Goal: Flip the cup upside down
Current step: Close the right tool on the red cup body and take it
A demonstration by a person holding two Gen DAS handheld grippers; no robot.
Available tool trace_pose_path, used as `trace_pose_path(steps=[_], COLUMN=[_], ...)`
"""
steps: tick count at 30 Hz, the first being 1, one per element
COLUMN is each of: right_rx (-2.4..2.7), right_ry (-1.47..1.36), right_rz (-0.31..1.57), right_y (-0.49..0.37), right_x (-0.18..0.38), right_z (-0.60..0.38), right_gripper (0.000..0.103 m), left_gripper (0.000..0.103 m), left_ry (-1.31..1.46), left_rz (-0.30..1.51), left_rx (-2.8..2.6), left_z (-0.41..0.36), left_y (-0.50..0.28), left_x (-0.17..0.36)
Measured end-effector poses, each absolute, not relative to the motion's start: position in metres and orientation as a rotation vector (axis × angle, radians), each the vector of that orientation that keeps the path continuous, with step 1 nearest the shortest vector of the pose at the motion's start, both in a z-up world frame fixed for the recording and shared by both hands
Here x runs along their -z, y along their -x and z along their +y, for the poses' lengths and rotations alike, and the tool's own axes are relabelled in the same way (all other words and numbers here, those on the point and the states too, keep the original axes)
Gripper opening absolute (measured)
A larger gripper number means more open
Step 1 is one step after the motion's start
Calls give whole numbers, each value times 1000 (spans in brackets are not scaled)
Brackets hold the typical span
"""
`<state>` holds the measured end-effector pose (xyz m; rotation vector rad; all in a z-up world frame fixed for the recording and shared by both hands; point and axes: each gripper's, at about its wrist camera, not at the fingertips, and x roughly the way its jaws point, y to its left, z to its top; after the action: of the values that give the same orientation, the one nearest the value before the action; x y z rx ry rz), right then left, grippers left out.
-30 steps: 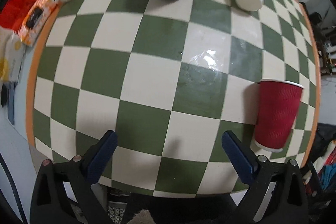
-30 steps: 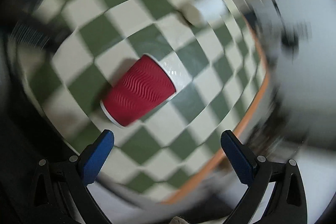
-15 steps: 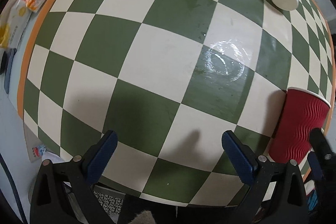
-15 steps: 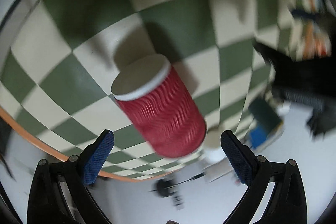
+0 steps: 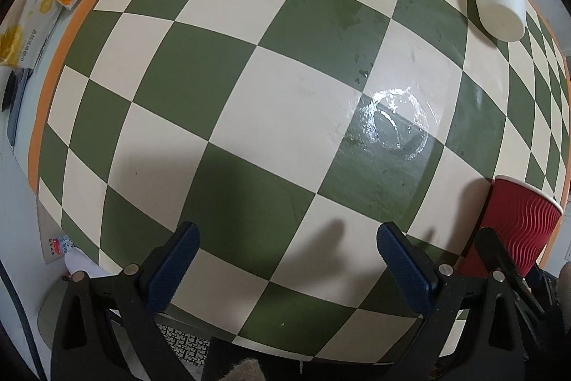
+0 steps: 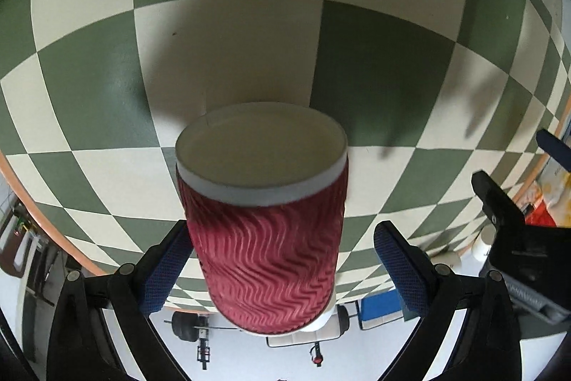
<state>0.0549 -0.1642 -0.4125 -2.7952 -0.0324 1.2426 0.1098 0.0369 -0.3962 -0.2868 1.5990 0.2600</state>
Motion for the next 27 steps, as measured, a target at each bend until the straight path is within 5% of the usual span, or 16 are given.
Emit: trace_pose_path(steps=[11,27], right_rx=[-1261,-1192], right_ry=[2766,2523], right_rz=[17,353], right_y=[-97,-162], right_x=[407,372], right_z=[-152,-86], right_gripper=[79,77], left_gripper=[102,102], left_ry=[267,232], left_rz=[1602,1579], left_rx=[-258,-252], left_z=[34,28], left_y=[-116,-131], left_x=[398,373])
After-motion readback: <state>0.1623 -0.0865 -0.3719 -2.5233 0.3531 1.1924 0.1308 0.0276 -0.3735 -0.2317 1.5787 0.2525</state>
